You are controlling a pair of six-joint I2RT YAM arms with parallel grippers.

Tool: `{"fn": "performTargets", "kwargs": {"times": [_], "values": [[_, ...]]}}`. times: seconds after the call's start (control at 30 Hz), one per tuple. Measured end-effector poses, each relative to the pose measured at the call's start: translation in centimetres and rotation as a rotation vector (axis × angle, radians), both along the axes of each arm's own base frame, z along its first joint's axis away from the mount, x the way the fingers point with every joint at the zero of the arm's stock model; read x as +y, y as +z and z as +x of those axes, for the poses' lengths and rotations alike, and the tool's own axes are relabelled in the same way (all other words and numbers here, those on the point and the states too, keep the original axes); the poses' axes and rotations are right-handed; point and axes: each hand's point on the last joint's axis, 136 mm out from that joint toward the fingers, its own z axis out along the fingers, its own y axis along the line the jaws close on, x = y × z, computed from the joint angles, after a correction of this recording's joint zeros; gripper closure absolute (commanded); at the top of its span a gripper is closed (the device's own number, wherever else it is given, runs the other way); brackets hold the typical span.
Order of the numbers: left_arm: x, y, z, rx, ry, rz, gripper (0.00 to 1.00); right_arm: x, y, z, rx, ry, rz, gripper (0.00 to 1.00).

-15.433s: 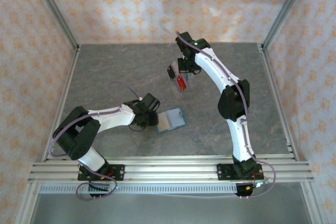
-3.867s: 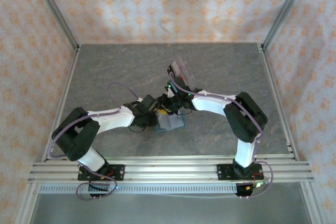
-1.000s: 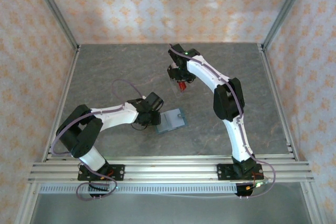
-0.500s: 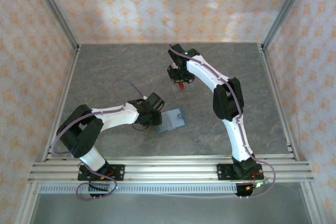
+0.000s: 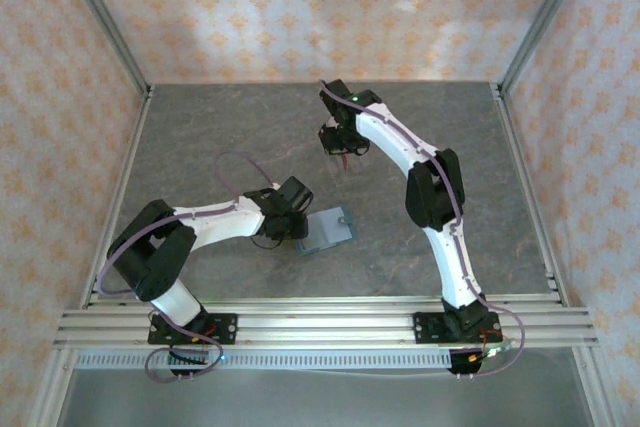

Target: Put the credit cards into the card holder

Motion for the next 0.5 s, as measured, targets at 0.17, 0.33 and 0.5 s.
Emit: {"fn": "performTargets", "kwargs": {"times": [0.17, 0.33, 0.5], "values": [[0.3, 0.2, -0.4, 0.012, -0.006, 0.016, 0.58, 0.0, 1.1, -0.1, -0.014, 0.000, 0.009, 1.00], [0.5, 0.8, -0.5, 0.021, -0.006, 0.025, 0.57, -0.1, 3.6, -0.2, -0.054, 0.001, 0.033, 1.00], [0.1, 1.8, 0.0, 0.010, -0.012, 0.021, 0.56, -0.2, 6.9, -2.1, -0.099, 0.014, 0.084, 1.00]]}}
